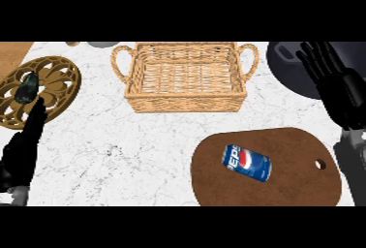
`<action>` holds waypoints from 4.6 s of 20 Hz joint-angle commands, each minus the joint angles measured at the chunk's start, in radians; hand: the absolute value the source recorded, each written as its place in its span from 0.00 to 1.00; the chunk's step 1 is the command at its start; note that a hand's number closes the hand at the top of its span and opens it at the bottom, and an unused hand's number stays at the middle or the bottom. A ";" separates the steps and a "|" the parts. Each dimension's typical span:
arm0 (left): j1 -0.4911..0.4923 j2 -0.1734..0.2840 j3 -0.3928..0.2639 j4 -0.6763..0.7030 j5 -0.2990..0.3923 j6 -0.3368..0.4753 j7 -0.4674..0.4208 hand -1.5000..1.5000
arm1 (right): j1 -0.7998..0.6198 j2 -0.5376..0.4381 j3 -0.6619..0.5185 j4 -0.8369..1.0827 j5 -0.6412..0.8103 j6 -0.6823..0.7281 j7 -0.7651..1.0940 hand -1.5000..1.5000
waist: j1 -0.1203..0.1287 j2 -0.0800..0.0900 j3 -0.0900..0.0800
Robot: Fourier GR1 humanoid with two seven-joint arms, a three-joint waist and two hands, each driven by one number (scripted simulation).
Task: Pick the can from the cutting board and place it in the basket
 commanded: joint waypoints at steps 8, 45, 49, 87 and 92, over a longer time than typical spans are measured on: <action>0.023 0.013 -0.096 0.071 -0.028 -0.084 0.072 0.50 | -0.071 -0.081 0.610 -0.198 0.446 0.290 -0.086 0.00 | 0.118 -0.019 -0.059; 0.004 -0.017 -0.090 0.198 -0.025 -0.109 0.119 0.50 | 0.018 0.173 1.550 -0.400 1.954 1.127 0.757 0.00 | -0.027 -0.012 -0.024; -0.028 -0.018 -0.081 0.213 -0.037 -0.122 0.120 0.50 | 0.112 0.157 1.593 -0.364 2.033 1.040 0.808 0.00 | -0.004 -0.006 -0.022; -0.071 -0.083 -0.005 0.249 -0.100 -0.204 0.128 0.50 | 0.028 0.035 1.418 -0.173 1.976 0.840 0.739 0.00 | 0.021 0.000 -0.021; -0.060 -0.110 0.000 0.194 -0.138 -0.195 0.166 0.50 | 0.071 0.032 1.399 -0.112 2.016 0.787 0.728 0.00 | 0.019 -0.001 -0.021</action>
